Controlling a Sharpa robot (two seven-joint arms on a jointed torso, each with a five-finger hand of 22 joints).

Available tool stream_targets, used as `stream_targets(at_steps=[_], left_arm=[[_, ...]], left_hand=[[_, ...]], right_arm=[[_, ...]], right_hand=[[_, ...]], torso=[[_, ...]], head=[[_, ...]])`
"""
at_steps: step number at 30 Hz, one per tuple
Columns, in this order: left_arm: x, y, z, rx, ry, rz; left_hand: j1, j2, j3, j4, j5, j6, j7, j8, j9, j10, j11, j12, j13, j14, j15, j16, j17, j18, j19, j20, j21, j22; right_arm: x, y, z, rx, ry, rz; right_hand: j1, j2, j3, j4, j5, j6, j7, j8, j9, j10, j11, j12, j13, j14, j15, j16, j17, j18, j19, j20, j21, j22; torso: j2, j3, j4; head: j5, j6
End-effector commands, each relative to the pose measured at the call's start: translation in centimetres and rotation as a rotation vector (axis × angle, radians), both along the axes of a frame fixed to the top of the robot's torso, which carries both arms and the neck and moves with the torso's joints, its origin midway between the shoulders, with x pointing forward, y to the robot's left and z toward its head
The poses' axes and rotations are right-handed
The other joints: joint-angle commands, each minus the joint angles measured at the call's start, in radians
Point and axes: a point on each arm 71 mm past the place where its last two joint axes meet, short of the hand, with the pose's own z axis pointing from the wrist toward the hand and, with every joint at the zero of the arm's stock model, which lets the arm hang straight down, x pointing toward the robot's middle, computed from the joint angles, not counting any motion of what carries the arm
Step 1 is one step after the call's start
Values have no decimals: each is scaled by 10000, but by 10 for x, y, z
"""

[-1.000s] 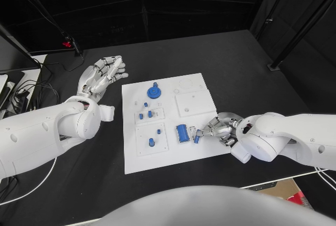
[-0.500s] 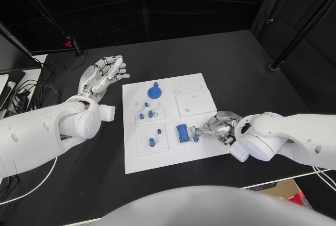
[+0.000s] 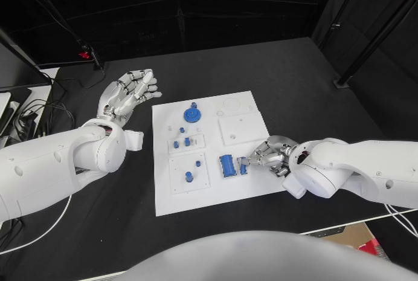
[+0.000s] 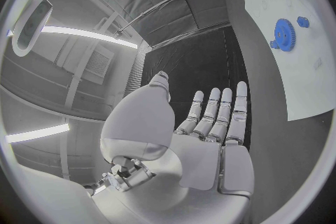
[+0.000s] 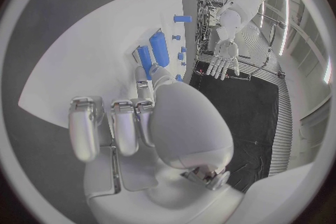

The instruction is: Assemble the parts on the task board

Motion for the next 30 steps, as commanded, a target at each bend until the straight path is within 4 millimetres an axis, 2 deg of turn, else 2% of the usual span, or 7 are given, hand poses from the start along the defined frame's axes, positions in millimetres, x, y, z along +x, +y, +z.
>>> stream_targets(at_steps=[1, 9, 22, 27, 30], left_arm=[[0, -1, 4, -152, -390, -55], [0, 0, 4, -148, -391, -44], [0, 0, 4, -143, -384, -36], [0, 0, 4, -144, -376, -43], [0, 0, 4, -146, -372, -52]], left_hand=[[4, 114, -63, -17, 63, -71, 1587, 59, -11, -70, 19, 46, -12, 49, 9, 43, -16, -2, 54, -2, 37, 10], [4, 115, -65, -16, 63, -70, 1587, 60, -11, -70, 19, 47, -12, 48, 9, 43, -18, -2, 53, -2, 37, 10], [4, 115, -65, -16, 63, -70, 1587, 60, -11, -70, 19, 47, -12, 48, 9, 43, -18, -2, 53, -2, 37, 10], [4, 115, -65, -16, 63, -70, 1587, 60, -11, -70, 19, 47, -12, 48, 9, 43, -18, -2, 53, -2, 37, 10], [4, 115, -65, -16, 63, -70, 1587, 60, -11, -70, 19, 47, -12, 48, 9, 43, -18, -2, 53, -2, 37, 10]], right_arm=[[0, 1, -1, -268, -76, 56], [1, 2, -1, -465, -78, 166], [1, 6, -1, -766, -128, 512], [2, 7, -1, -781, -211, 496], [2, 7, -1, -792, -240, 466]], right_hand=[[21, 59, -66, 20, -66, 223, -205, -75, 1, 1060, -35, -40, 2619, 1058, -68, 25, 2635, -73, 1041, -87, 33, 2635], [-215, -109, -389, 170, -256, 225, -175, -237, 4, 1060, -6, -40, 2619, 1058, -69, 25, 2635, -73, 1041, -93, 33, 2635], [-265, -267, -707, 161, -757, 298, -157, -389, 22, 1060, 7, -40, 2619, 1058, -75, 25, 2635, -73, 1041, -100, 33, 2635], [-477, -256, -912, 328, -1026, 316, -126, -482, 25, 1060, 35, -40, 2619, 1058, -63, 25, 2635, -73, 1041, -92, 33, 2635], [-793, -304, -1168, 565, -1240, 373, -109, -521, 44, 1060, 55, -40, 2619, 1058, -56, 25, 2635, -73, 1041, -84, 33, 2635]], torso=[[2, 1, -4], [2, 1, -10], [-1, 0, -8], [1, -1, -4], [4, -1, -1]], head=[[5, 0], [18, 0], [15, 0], [12, 0], [16, 0]])
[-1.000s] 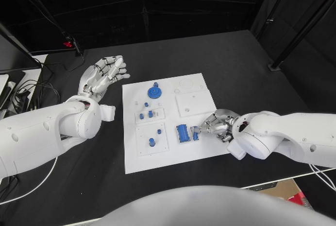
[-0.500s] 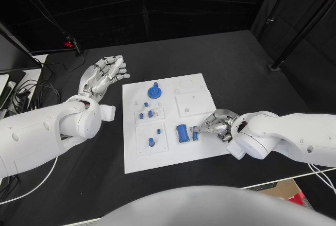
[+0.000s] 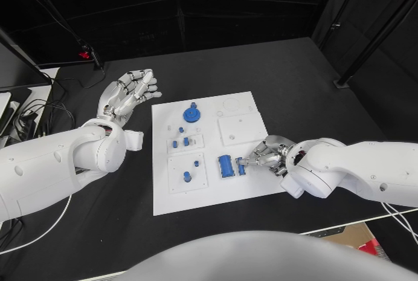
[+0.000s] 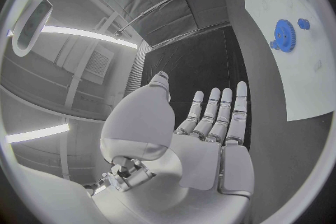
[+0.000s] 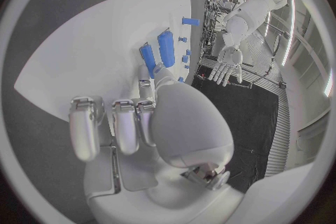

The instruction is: Assemble the parts on the task board

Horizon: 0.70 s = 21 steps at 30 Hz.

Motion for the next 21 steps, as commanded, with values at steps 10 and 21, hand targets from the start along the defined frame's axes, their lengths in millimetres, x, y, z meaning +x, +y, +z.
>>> stream_targets(at_steps=[10, 21], left_arm=[[0, -1, 4, -151, -364, -77], [0, -2, 4, -155, -363, -87]], left_hand=[[7, 121, -76, -17, 64, -70, 1587, 69, -15, -72, 19, 58, -18, 45, 10, 49, -22, -6, 47, -1, 38, 11], [7, 121, -76, -17, 64, -70, 1587, 69, -15, -72, 19, 58, -18, 45, 10, 49, -22, -6, 47, -1, 38, 11]], right_arm=[[-1, 1, 0, -135, 0, 138], [3, -7, 7, -373, -1151, -39]], right_hand=[[-751, -104, -789, 375, -428, -76, 102, 94, 158, 1060, 99, -40, 2625, 1057, -82, 24, 2635, -73, 1076, -65, 33, 2635], [-733, 249, -1355, 357, -438, -454, -97, 1441, 1060, 1060, -89, -40, 2625, 1057, -235, 24, 2635, -73, 1076, -199, 33, 2635]], torso=[[1, 4, 4], [1, 0, -3]], head=[[18, 0], [14, 0]])
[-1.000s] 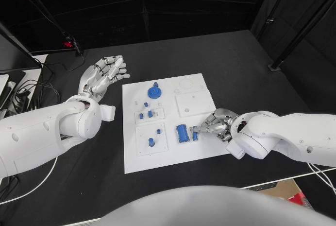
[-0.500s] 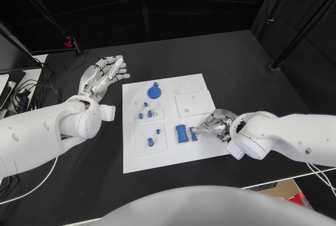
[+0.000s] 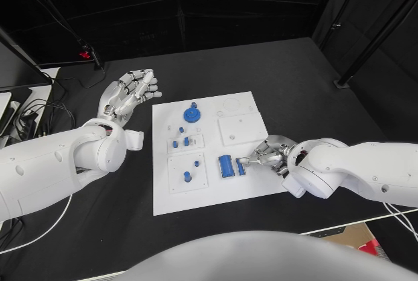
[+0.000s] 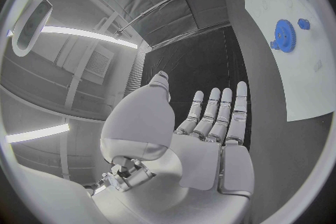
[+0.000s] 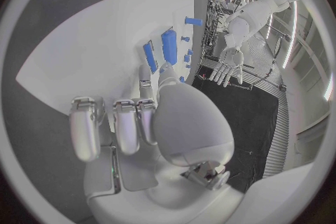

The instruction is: Assemble the parts on the task board

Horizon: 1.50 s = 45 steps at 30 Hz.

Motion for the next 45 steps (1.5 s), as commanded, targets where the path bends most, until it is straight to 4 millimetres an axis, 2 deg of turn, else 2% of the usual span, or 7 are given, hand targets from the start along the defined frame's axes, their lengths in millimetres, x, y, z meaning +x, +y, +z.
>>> stream_targets(at_steps=[1, 12, 22, 27, 38, 39, 45], left_arm=[[0, -1, 4, -157, -363, -80], [-3, -1, 1, -269, -669, -58], [-9, -1, -2, -479, -1300, 5], [-12, 0, -6, -558, -1482, 31], [-15, -1, -11, -620, -1398, -36], [-12, -1, -26, 20, 521, 40], [-15, -2, -25, 19, 649, 362]], left_hand=[[7, 121, -51, 9, 64, -71, 1587, 70, -16, -72, 19, 58, -9, 45, 11, 50, -8, -7, 48, -2, 39, 14], [-26, 115, -105, 17, 59, -37, 1586, 111, -17, -82, 23, 83, -21, 21, 13, 58, -53, -14, 27, -2, 39, 9], [-175, -36, -388, 22, -102, 816, 518, 243, -88, -54, 66, 344, -64, -360, 172, 121, -578, -154, -300, 10, -24, -87], [-295, -248, -297, 31, -135, 913, 847, -106, -104, -150, -84, 417, -73, -743, 51, 162, -897, -214, -580, 9, -137, -195], [-248, -309, -91, 25, -28, 770, 1523, -129, -78, -223, -32, 451, -71, -799, 104, 328, -1071, -161, -624, 17, -124, -239], [-3834, -306, 156, -843, -907, -162, -365, -2264, -741, -1147, -833, -1744, -715, -1189, -701, -2431, -1779, -1075, -1958, -851, -382, -2291], [-5284, -306, 870, -1216, -1238, -542, -390, -3168, -741, -1532, -1150, -2644, -715, -1373, -992, -3560, -1779, -1075, -2621, -1225, -1094, -3188]], right_arm=[[4, -3, 8, -115, -1209, -27], [20, -8, 32, 3261, -4701, -367], [47, 6, 43, 6744, -6486, 228], [59, 21, 42, 7391, -7010, 647], [72, 39, 36, 7712, -7140, 955], [72, 38, 31, 7107, -6694, 709], [79, 41, 33, 7008, -6682, 115]], right_hand=[[37, 94, -195, 16, 34, -257, -30, 495, 359, 1048, -115, -39, 2626, 1058, -105, 25, 2629, -72, 1040, -109, 33, 2635], [251, 537, -736, 18, 746, -2868, 165, 3159, 2255, 1048, 159, -39, 2626, 1058, 218, 25, 2629, 678, -1248, 122, -2611, 1529], [-1246, 1080, -1857, -223, 1181, -5559, 660, 2024, 1021, -8024, 1501, -10309, -5262, -7557, 1607, -8889, -4808, 1302, -7689, 1212, -10843, -2523], [-3755, -1225, 108, 149, 851, -7379, -3, 1459, 463, -9895, 1751, -12212, -7433, -10501, 2070, -11089, -6937, 977, -10033, 1694, -13472, -4475], [-4094, -1302, 244, 155, 586, -8750, -318, 2222, 540, -11284, 1637, -12198, -8255, -12140, 1967, -11090, -7800, 1034, -12047, 1843, -15022, -7399], [-6899, -956, 555, -738, 84, -9282, -855, 401, -279, -12225, 1056, -13302, -9673, -12845, 1478, -12515, -9352, 683, -12775, 1044, -15675, -9004], [-11188, -139, 1314, -2092, -1188, -10728, -855, -2199, -2159, -13819, -316, -14861, -11868, -14650, 326, -14538, -11754, -72, -14668, -823, -15675, -11633]], torso=[[0, -2, -7], [-34, 17, -18], [-66, 57, -32], [-81, 45, -75], [-74, 119, 67], [-74, 77, 23], [-178, 54, -11]], head=[[-7, 1], [94, 1], [530, 1], [907, 1], [1050, 1], [989, 0], [1053, 220]])
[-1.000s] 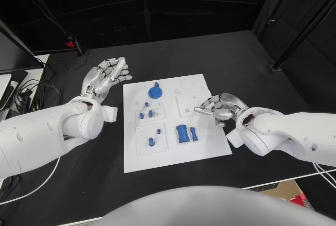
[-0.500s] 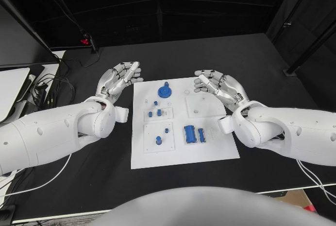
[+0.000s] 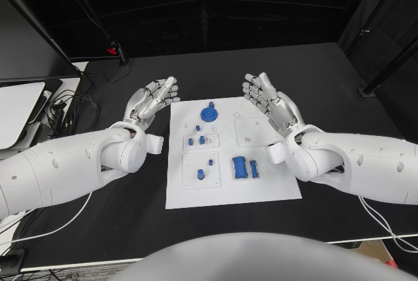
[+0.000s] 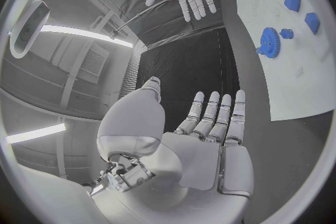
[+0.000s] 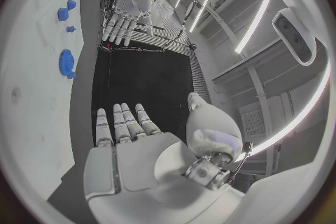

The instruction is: Assemble the parts on the task board

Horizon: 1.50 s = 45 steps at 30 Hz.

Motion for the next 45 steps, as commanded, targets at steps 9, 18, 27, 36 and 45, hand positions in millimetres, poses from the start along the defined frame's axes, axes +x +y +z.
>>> stream_targets(at_steps=[9, 18, 27, 36, 45], left_arm=[[-16, -4, 8, 106, 717, 1823], [-26, -2, 14, 87, 1149, 2789], [-26, -2, 14, 86, 1165, 2823], [-26, -2, 14, 86, 1165, 2823], [-26, -2, 14, 86, 1165, 2823]], left_hand=[[-4839, -1, 452, -1235, -1152, -1237, -626, -2925, -288, -1287, -1058, -2978, -281, -1060, -1090, -3739, -306, -527, -1934, -1201, -508, -2841], [-6235, -1, 452, -1575, -1492, -1631, -1416, -3769, -288, -1675, -2004, -3836, -281, -1060, -1364, -4816, -306, -527, -2467, -1572, -508, -3660], [-7203, -1, 452, -2391, -2254, -2460, -1416, -4354, -288, -2559, -2004, -4432, -281, -1060, -2095, -5566, -306, -527, -2889, -2323, -508, -4230], [-7879, -1, 452, -2391, -2254, -2460, -1416, -4762, -288, -2559, -2004, -4850, -281, -1060, -2095, -6088, -306, -527, -3777, -2323, -508, -4629], [-8334, -1, 452, -2391, -2254, -2460, -1416, -5691, -288, -2559, -2004, -5791, -281, -1060, -2095, -6466, -306, -527, -3777, -2323, -508, -5529]], right_arm=[[25, 13, 4, 489, 1315, -2538], [30, 17, 4, 643, 1706, -3099], [30, 17, 4, 643, 1706, -3099], [30, 17, 4, 643, 1706, -3099], [30, 17, 4, 643, 1706, -3099]], right_hand=[[-3385, 36, 12, -1073, -163, -247, -3, -2088, -966, -1202, -251, -1265, -1734, -901, -110, -1636, -1893, -63, -958, -947, -34, -2057], [-3385, 36, 12, -1073, -163, -247, -3, -2088, -966, -1202, -251, -1265, -1734, -901, -110, -1636, -1893, -63, -958, -947, -34, -2057], [-3385, 36, 12, -1073, -163, -247, -3, -2088, -966, -1202, -251, -1265, -1734, -901, -110, -1636, -1893, -63, -958, -947, -34, -2057], [-3385, 36, 12, -1073, -163, -247, -3, -2088, -966, -1202, -251, -1265, -1734, -901, -110, -1636, -1893, -63, -958, -947, -34, -2057], [-3385, 36, 12, -1073, -163, -247, -3, -2088, -966, -1202, -251, -1265, -1734, -901, -110, -1636, -1893, -63, -958, -947, -34, -2057]], torso=[[-618, -142, -209], [-1153, -260, -381], [-1285, -289, -423], [-1285, -289, -423], [-1285, -289, -423]], head=[[365, 1259], [691, 2384], [771, 2661], [771, 2661], [771, 2661]])
